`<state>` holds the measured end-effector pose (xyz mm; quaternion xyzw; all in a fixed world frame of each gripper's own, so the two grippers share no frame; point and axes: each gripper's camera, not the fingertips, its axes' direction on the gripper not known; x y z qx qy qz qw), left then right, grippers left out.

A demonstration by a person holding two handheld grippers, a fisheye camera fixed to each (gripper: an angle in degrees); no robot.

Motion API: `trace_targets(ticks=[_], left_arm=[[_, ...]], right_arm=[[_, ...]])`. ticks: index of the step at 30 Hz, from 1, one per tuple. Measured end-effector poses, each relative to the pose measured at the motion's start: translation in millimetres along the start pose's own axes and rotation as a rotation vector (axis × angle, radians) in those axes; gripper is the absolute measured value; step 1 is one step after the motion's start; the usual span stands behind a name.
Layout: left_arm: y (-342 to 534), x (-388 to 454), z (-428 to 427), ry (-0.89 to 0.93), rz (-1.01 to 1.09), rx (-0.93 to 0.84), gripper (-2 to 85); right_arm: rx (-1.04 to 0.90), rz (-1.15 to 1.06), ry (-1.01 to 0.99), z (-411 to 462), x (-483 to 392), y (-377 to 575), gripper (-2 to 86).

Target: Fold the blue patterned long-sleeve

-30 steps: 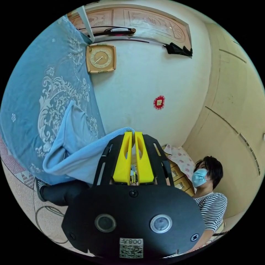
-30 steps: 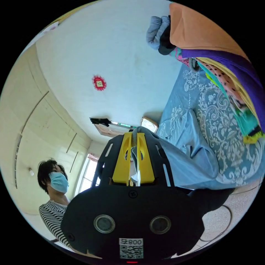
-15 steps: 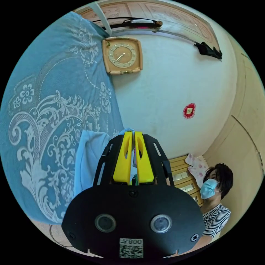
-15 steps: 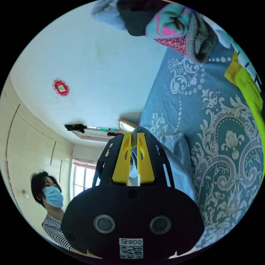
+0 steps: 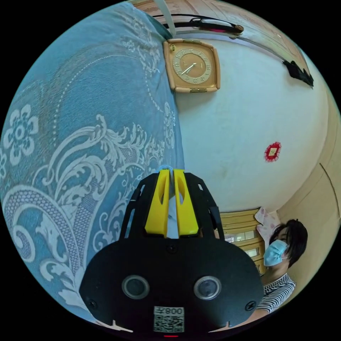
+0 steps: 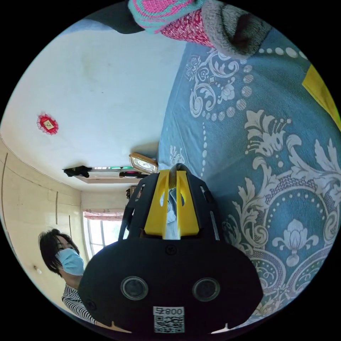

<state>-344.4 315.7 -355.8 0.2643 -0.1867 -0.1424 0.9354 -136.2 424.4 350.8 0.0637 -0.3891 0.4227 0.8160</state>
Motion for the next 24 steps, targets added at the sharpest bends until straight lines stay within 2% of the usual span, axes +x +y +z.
trace_targets(ticks=[4, 6, 10, 13, 15, 18, 20, 24], left_arm=[[-11.7, 28.4, 7.9, 0.033, -0.005, 0.072, 5.9], [-17.0, 42.6, 14.2, 0.043, 0.002, 0.054, 6.5], [-18.2, 98.3, 35.9, -0.03, 0.105, 0.039, 6.6], [-14.5, 130.8, 43.7, -0.028, 0.12, 0.146, 6.9], [-13.8, 153.9, 55.5, -0.004, 0.178, 0.144, 7.1], [-6.0, 208.7, 108.7, -0.11, 0.345, -0.087, 7.5], [10.9, 254.7, 168.6, -0.268, 0.522, -0.304, 8.6], [34.7, 309.6, 248.2, -0.478, 0.769, -0.501, 10.4]], right_arm=[[-0.026, -0.002, 0.025, 15.4, -47.1, -21.5, 2.9], [-0.053, -0.004, 0.055, 21.9, -69.4, -29.9, 3.0], [-0.083, -0.024, 0.154, 38.4, -129.0, -44.0, 3.6], [-0.053, -0.032, 0.192, 45.9, -173.1, -51.0, 3.7], [-0.02, -0.045, 0.193, 48.0, -201.6, -52.0, 3.7], [-0.051, -0.224, 0.294, 73.0, -277.3, -38.5, 4.4], [-0.16, -0.412, 0.441, 116.9, -333.6, -17.3, 5.1], [-0.439, -0.841, 0.735, 247.3, -435.9, 48.4, 6.3]])
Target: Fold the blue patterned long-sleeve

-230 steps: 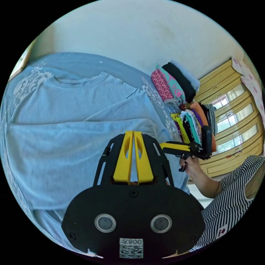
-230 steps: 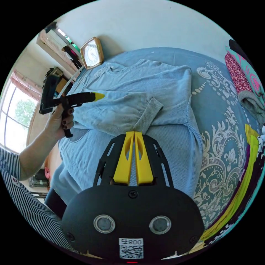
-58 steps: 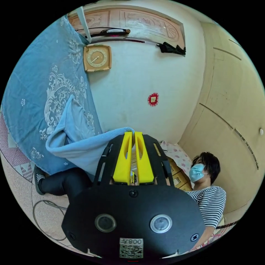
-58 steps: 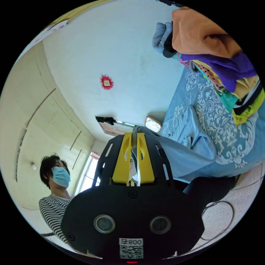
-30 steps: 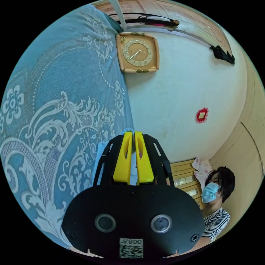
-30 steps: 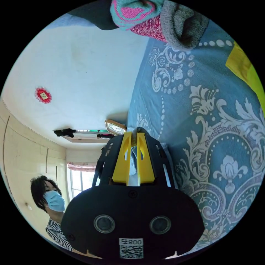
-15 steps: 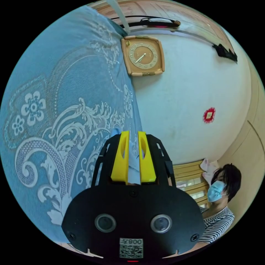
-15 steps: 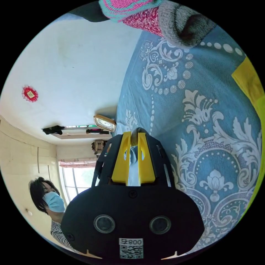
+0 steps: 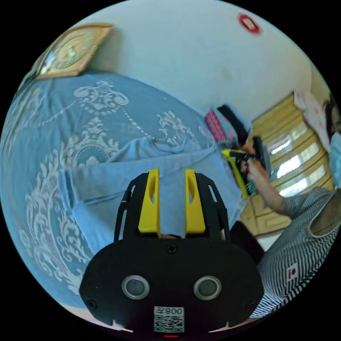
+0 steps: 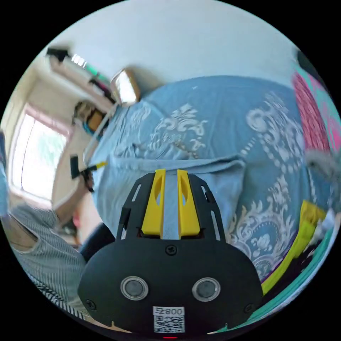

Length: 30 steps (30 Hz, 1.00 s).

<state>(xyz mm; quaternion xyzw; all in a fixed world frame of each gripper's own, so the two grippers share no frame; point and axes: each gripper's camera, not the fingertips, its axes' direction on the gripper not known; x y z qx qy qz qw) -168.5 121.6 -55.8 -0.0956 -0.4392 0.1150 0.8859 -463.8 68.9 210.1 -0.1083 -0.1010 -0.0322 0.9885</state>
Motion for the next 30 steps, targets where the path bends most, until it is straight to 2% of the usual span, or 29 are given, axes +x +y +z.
trace_targets(ticks=[4, 8, 10, 13, 18, 23, 26, 30], left_arm=[[-46.2, 66.4, 34.0, -0.271, 0.258, -0.167, 11.0], [-70.3, 100.7, 64.1, -0.432, 0.379, -0.315, 9.4], [-78.8, 112.9, 66.4, -0.465, 0.411, -0.323, 7.9], [-94.3, 128.1, 63.0, -0.517, 0.438, -0.313, 5.4], [-129.9, 127.9, 50.7, -0.499, 0.38, -0.278, 4.4], [-163.6, 99.8, 22.1, -0.443, 0.166, -0.171, 4.0], [-154.2, 93.1, -5.4, -0.385, 0.108, -0.077, 3.6], [-117.5, 95.4, -26.8, -0.378, 0.115, -0.068, 3.0]], right_arm=[[-0.118, -0.375, 0.333, 28.6, -113.2, -53.2, 7.3], [-0.211, -0.563, 0.424, 48.3, -165.4, -73.5, 8.0], [-0.251, -0.626, 0.482, 53.7, -186.2, -82.8, 8.0], [-0.228, -0.641, 0.509, 41.5, -203.1, -99.0, 6.7], [-0.202, -0.613, 0.564, 22.8, -207.3, -133.9, 1.3], [-0.194, -0.484, 0.55, -2.3, -187.8, -180.9, 0.9], [-0.145, -0.403, 0.472, -30.2, -177.8, -189.8, 1.9], [-0.033, -0.357, 0.452, -72.9, -174.0, -159.3, 2.5]])
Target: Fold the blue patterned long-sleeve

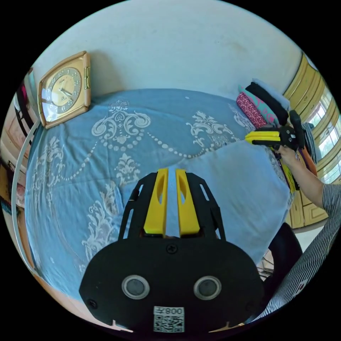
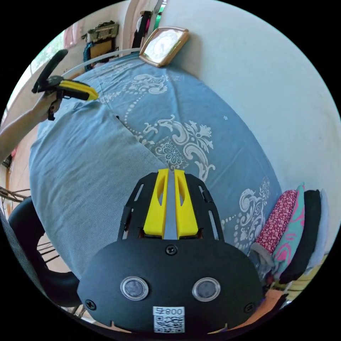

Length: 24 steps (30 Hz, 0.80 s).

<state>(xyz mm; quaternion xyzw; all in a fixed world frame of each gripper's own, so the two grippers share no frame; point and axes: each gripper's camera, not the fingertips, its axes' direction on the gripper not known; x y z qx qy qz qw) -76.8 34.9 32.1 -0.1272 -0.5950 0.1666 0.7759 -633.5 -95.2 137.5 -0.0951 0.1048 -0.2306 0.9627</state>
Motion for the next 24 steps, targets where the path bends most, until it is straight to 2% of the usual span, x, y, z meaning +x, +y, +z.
trace_targets(ticks=[3, 8, 10, 13, 19, 21, 24], left_arm=[[33.6, -4.4, -6.7, -0.078, -0.026, -0.021, 2.3], [62.6, -44.7, 10.8, -0.191, -0.194, -0.132, 0.7], [68.0, -54.4, 9.4, -0.175, -0.207, -0.113, 0.4], [80.7, -67.3, -5.8, -0.289, -0.269, -0.065, 0.3], [117.4, -79.3, -19.2, -0.103, -0.205, 0.046, 0.2], [124.3, -83.8, -7.1, -0.076, -0.171, 0.002, 0.2], [131.0, -105.7, 15.9, -0.155, -0.225, -0.089, 0.2]], right_arm=[[0.017, 0.052, 0.005, -10.2, 8.7, 30.3, 1.5], [-0.095, 0.127, -0.022, 22.3, 32.2, 50.4, 0.3], [-0.17, 0.185, -0.078, 45.4, 46.0, 57.2, 0.0], [-0.147, 0.216, -0.094, 47.5, 56.2, 72.4, -0.2], [-0.136, 0.221, -0.082, 57.1, 66.0, 105.6, -0.3], [-0.142, 0.221, -0.085, 61.2, 69.8, 115.0, -0.3], [-0.152, 0.212, -0.097, 68.2, 76.7, 132.8, -0.4]])
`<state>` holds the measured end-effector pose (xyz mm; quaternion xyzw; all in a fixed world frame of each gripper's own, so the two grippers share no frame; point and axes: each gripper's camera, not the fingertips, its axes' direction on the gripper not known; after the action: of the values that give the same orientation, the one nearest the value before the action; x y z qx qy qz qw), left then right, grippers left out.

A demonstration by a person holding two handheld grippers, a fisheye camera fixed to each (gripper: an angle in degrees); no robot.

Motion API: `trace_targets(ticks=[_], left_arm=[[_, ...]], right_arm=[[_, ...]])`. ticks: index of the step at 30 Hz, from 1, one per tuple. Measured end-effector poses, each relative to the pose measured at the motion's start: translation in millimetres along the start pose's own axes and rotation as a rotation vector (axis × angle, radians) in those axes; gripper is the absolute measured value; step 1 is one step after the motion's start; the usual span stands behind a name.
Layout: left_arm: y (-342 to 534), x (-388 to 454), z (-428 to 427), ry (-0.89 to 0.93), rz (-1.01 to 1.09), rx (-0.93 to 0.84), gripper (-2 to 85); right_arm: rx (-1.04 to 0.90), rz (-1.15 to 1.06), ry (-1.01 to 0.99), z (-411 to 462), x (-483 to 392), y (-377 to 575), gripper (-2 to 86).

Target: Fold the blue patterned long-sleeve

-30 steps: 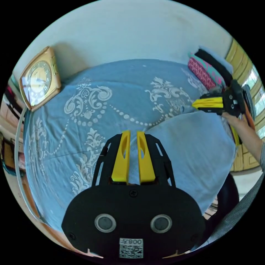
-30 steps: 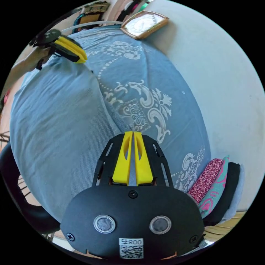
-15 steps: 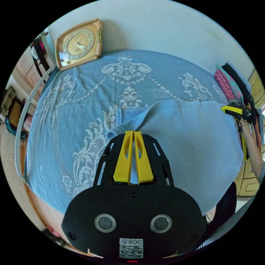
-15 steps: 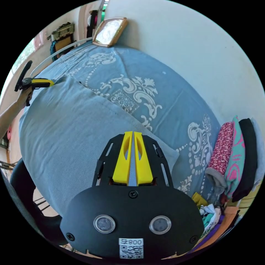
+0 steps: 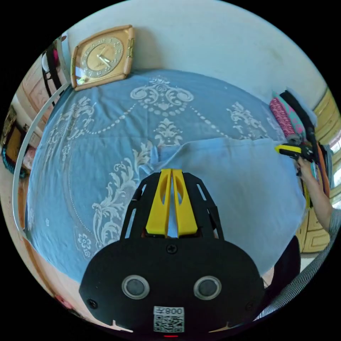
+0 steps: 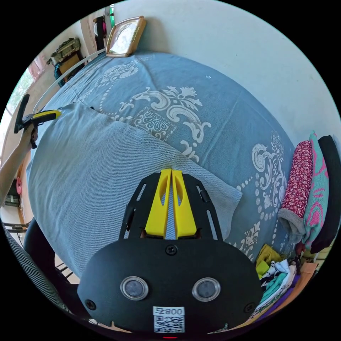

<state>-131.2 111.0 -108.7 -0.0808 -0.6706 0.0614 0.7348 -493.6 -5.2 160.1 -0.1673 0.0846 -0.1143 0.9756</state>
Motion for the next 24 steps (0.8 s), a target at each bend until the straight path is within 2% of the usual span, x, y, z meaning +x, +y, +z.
trace_targets(ticks=[1, 6, 10, 13, 14, 16, 20, 22, 23, 24], left_arm=[[-1.0, -10.3, 6.9, -0.042, -0.031, -0.012, 0.2], [10.9, -42.4, 5.6, -0.026, -0.099, 0.064, 0.3], [45.0, -51.9, 12.5, 0.093, -0.045, 0.073, 0.2], [68.1, -61.8, 41.7, 0.053, -0.036, -0.034, 0.2], [77.6, -69.3, 44.1, 0.067, -0.039, 0.016, 0.2], [85.6, -83.9, 50.0, 0.118, -0.088, -0.009, 0.2], [114.9, -96.7, 42.9, 0.103, -0.071, 0.051, 0.3], [127.5, -102.4, 55.3, 0.114, -0.051, -0.006, 0.4], [135.5, -108.2, 66.3, 0.131, -0.048, -0.056, 0.5], [140.9, -112.6, 65.1, 0.141, -0.059, -0.03, 0.5]], right_arm=[[0.003, 0.004, -0.008, 2.6, 5.6, 6.9, -0.4], [0.093, 0.088, -0.038, -4.2, 40.5, 46.3, -0.3], [0.146, 0.188, -0.019, -3.1, 74.6, 99.3, -0.2], [0.101, 0.256, -0.036, 25.4, 99.0, 131.6, 0.0], [0.076, 0.265, -0.044, 34.5, 103.5, 135.7, 0.0], [-0.006, 0.302, -0.073, 66.3, 117.7, 149.5, 0.1], [0.083, 0.298, -0.034, 68.3, 123.8, 172.6, 0.1], [-0.006, 0.298, -0.058, 100.9, 132.9, 183.5, 0.2], [-0.015, 0.302, -0.067, 107.9, 135.8, 187.3, 0.2], [0.033, 0.311, -0.095, 111.3, 142.5, 198.8, 0.2]])
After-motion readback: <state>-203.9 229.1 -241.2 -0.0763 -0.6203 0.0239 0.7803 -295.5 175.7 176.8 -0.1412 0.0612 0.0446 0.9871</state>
